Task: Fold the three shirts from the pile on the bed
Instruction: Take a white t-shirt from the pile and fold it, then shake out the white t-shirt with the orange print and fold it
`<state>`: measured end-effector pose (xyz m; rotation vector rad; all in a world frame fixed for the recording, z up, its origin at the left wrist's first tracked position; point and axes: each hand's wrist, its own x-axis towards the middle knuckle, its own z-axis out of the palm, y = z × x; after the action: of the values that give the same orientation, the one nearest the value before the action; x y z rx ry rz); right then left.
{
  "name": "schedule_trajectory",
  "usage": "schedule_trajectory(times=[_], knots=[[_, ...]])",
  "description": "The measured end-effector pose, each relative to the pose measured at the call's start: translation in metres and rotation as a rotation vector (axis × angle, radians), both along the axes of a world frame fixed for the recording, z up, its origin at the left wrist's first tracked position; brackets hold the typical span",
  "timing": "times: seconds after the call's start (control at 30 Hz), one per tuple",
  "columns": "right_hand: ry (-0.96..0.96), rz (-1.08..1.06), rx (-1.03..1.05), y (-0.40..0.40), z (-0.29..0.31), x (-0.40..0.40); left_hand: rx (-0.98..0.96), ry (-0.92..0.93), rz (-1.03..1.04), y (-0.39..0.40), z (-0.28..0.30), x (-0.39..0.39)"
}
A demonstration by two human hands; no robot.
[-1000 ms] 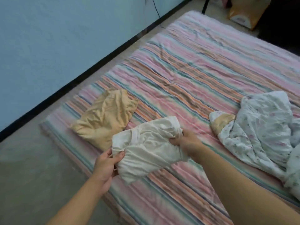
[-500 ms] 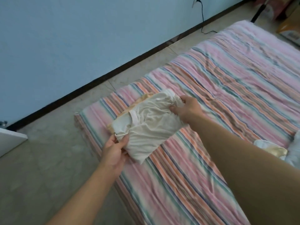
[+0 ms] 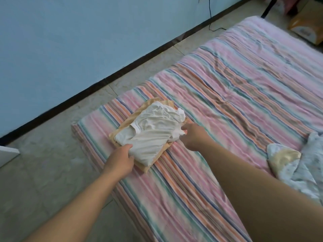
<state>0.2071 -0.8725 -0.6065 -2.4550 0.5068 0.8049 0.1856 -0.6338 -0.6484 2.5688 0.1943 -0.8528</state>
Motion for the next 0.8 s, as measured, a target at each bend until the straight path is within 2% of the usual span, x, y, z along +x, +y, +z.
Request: schedule_trajectory(times=[0.2,0.4,0.53,0.8], knots=[[0.054,0.010,-0.055,-0.014,0.033,-0.054,0.283,0.047,-0.505,-0.037,0.048,0.002],[0.184,-0.033,0.009,-0.040,0.085,-0.142,0.249,0.018,-0.845,-0.093,0.099,-0.032],[0.193,-0.118,-0.009,-0.075,0.130,-0.203,0.188,0.101,-0.966,-0.137,0.145,-0.069],[0.077,-0.370,-0.073,-0.174,0.194,-0.334,0.120,0.042,-1.111,-0.239,0.212,-0.154]])
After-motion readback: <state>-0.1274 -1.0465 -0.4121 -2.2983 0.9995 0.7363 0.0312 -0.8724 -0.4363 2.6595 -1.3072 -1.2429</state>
